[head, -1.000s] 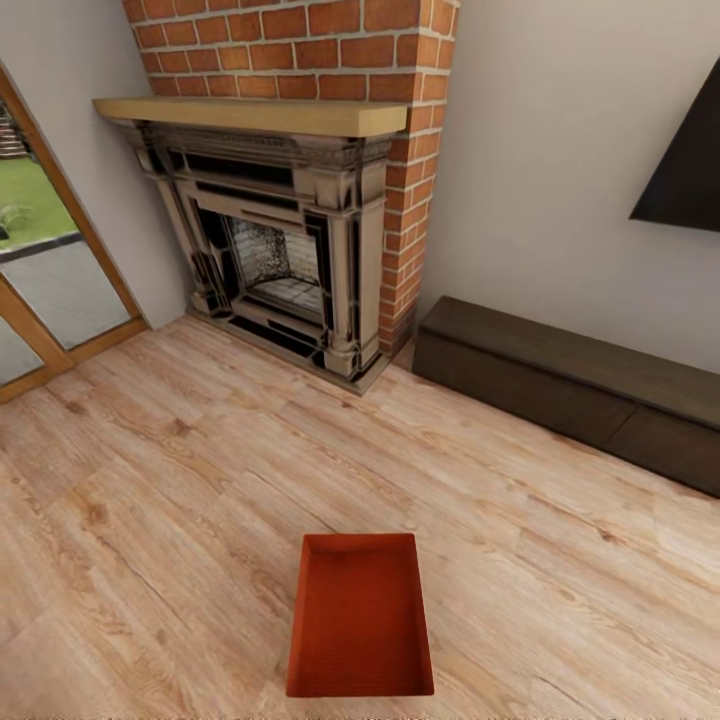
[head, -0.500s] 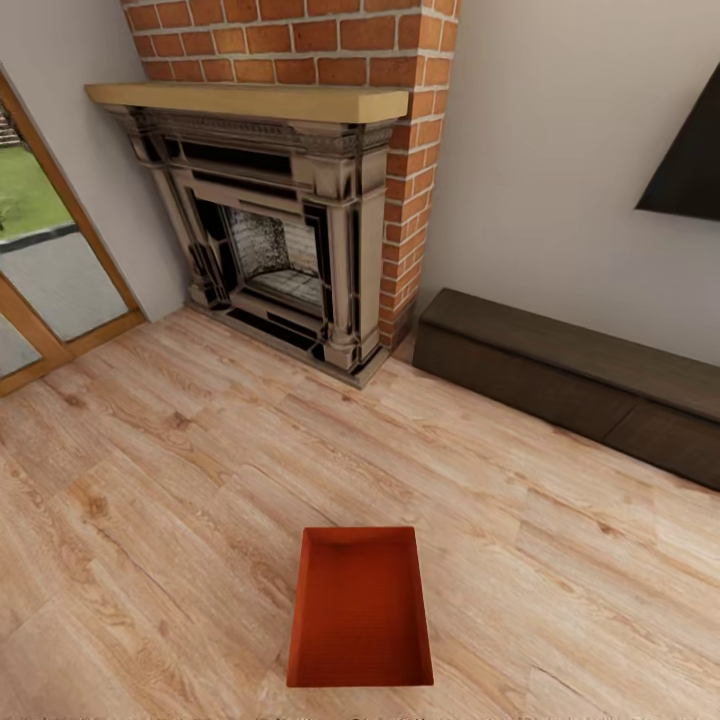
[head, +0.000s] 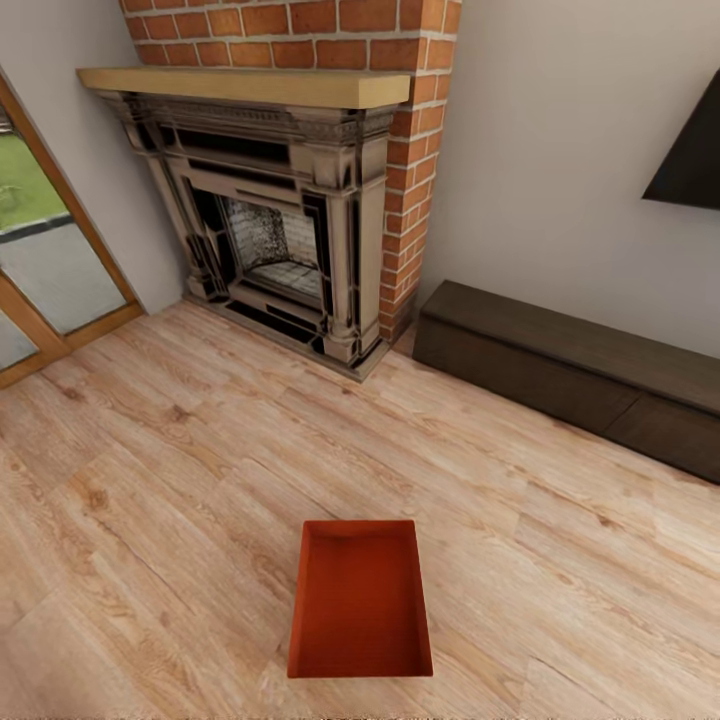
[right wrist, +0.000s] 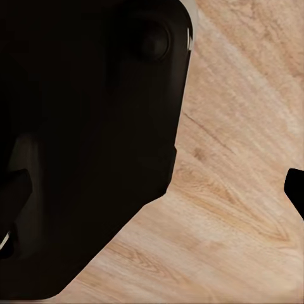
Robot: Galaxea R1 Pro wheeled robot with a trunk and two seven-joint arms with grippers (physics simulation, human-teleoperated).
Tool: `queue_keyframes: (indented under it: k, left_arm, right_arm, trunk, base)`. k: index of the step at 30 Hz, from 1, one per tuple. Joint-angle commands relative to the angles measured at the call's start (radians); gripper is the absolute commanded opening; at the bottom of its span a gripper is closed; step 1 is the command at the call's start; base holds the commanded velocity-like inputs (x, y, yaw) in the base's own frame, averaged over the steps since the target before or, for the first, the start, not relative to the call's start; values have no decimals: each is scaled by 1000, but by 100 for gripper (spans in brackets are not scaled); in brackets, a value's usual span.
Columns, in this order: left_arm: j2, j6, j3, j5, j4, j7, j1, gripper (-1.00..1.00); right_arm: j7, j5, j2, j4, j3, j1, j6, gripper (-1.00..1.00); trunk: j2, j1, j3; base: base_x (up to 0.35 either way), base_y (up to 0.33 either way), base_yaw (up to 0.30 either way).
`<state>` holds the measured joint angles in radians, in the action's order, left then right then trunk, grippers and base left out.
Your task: Move the two storage containers from the living room to the garage. In the garage, place one container on the floor and stack the other container on top of it (either order is fine).
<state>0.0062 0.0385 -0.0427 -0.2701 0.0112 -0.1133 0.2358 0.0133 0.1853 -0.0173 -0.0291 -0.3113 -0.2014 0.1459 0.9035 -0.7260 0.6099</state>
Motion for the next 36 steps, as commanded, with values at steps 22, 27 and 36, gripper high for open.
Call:
queue_keyframes:
  k: [22, 27, 36]
  left_arm:
    - [0, 3, -5, -8, -1, -2, 0, 100]
    - [0, 3, -5, -7, -1, -2, 0, 100]
    - [0, 3, -3, -10, -1, -2, 0, 100]
  right_arm:
    - [-7, 15, 1, -3, -4, -1, 9, 100]
    - [1, 16, 3, -3, -1, -1, 14, 100]
    - [-4, 18, 1, -3, 0, -1, 17, 100]
  trunk:
    - [1, 0, 33]
    - [1, 0, 33]
    - [1, 0, 33]
  base:
    - [0, 0, 0]
    - [0, 0, 0]
    - [0, 0, 0]
